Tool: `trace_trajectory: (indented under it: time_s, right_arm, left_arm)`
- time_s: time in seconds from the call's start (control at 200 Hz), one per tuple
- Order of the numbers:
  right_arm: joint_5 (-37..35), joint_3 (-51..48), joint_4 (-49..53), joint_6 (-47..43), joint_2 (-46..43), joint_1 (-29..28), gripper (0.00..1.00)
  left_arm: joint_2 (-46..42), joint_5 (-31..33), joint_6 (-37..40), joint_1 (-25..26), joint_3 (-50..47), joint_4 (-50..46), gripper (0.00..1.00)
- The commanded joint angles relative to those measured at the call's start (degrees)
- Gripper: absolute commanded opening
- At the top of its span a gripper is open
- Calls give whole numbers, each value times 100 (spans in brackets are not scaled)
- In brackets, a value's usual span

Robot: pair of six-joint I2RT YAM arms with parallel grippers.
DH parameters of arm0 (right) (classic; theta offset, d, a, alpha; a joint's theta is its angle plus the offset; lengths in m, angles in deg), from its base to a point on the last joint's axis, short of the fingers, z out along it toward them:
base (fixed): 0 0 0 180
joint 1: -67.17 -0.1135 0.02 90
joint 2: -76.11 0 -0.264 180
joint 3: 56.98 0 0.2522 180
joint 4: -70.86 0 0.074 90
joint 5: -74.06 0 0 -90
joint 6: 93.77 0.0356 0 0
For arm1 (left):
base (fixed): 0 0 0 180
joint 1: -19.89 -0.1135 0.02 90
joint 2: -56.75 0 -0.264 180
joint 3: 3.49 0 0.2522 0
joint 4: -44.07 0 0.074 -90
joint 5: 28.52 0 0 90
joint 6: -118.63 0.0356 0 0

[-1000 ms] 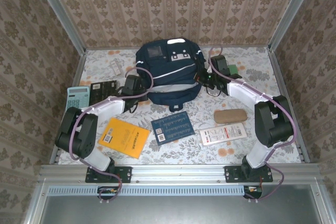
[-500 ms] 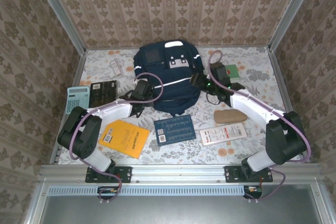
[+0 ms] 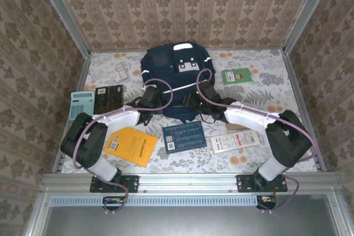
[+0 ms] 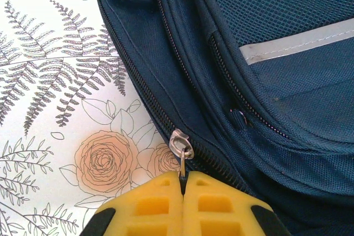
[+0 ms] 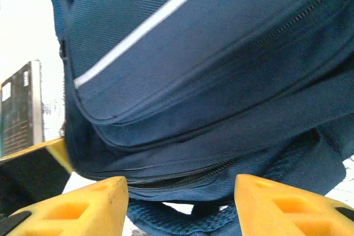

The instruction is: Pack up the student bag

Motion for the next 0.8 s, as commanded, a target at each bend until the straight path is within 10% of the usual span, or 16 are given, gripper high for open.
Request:
trace_trajectory:
  time_s: [0.0,0.795]
  right_arm:
    - [-355,-28,-208,285,208,-9,55]
    - [-772,1358,202,-112,1372,280,58]
  left_arm:
    - [-13,24,-63,47,42,-11,0]
    - [82,42,-28,107,96,5,0]
